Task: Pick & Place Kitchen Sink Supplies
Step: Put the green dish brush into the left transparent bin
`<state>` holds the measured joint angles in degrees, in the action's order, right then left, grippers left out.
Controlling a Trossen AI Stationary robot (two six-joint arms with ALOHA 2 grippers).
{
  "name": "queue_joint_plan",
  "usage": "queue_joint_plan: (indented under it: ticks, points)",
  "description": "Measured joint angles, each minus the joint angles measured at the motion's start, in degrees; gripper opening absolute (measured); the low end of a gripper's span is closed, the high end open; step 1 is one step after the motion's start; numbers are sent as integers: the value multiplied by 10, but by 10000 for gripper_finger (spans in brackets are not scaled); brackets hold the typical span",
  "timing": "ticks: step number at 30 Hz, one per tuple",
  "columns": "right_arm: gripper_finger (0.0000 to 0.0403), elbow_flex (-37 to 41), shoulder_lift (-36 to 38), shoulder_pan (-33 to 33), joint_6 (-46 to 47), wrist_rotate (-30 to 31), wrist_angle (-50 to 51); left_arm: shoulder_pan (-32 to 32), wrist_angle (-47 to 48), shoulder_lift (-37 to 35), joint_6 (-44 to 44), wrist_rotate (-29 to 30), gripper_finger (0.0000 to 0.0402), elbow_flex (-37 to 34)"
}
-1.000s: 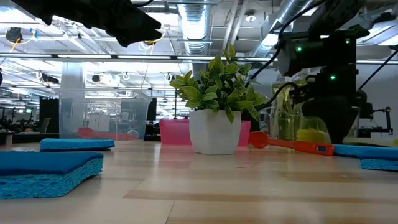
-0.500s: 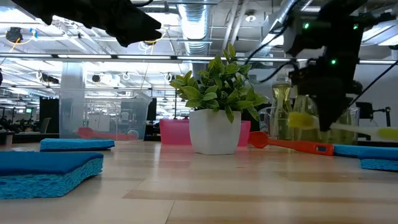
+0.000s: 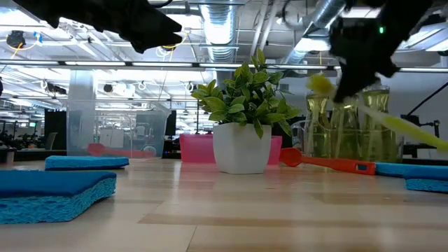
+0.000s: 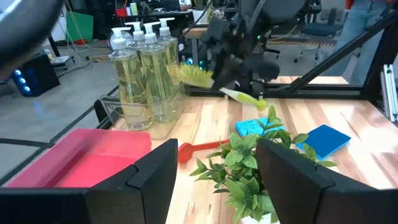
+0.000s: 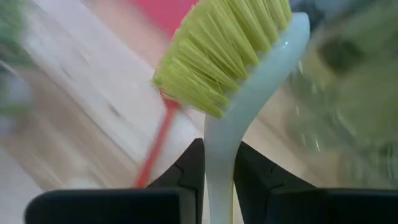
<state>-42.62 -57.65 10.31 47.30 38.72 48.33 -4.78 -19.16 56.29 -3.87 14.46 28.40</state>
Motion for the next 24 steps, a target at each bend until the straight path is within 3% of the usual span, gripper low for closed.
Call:
queue_joint_plan:
  ticks: [3,8,16,24]
  points:
    - [52,-11,15,31,-29,39,-41,0,-4,0,12,-9,221,0]
    - [52,-22,27,91,-91,79,-119,0,-28,0,49,-79,221,0]
    - [52,-22,33,184,-256,80,-322,-1,-46,0,59,-153,221,0]
    - [62,-22,-6,254,-432,79,-546,-7,-75,8,59,-237,221,0]
